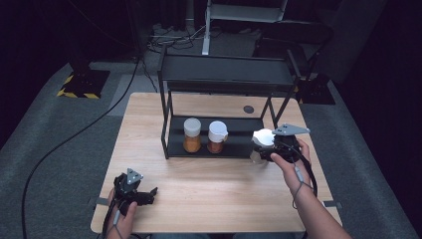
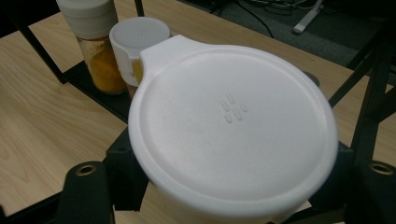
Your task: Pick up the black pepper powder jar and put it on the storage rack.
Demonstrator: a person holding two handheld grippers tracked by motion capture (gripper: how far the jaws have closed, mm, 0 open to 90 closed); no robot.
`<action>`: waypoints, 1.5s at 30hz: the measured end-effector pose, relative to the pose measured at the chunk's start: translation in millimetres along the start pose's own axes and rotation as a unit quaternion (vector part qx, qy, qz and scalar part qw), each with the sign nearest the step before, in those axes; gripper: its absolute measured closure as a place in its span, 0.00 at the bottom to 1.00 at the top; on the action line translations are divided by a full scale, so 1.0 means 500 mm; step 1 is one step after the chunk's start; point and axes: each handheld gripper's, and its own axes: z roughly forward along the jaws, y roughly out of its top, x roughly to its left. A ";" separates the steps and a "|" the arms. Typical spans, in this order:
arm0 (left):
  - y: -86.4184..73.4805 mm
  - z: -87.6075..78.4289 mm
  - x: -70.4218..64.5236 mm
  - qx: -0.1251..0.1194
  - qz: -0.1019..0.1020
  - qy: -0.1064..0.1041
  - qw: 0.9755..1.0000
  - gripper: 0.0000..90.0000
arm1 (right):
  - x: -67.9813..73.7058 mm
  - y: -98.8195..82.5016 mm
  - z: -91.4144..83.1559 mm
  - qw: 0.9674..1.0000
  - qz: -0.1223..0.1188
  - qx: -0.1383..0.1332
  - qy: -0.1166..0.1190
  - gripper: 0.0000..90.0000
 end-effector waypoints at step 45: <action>0.001 0.001 0.000 0.000 -0.001 0.001 1.000 0.00 | -0.010 0.064 0.131 1.000 0.006 0.003 0.000 0.34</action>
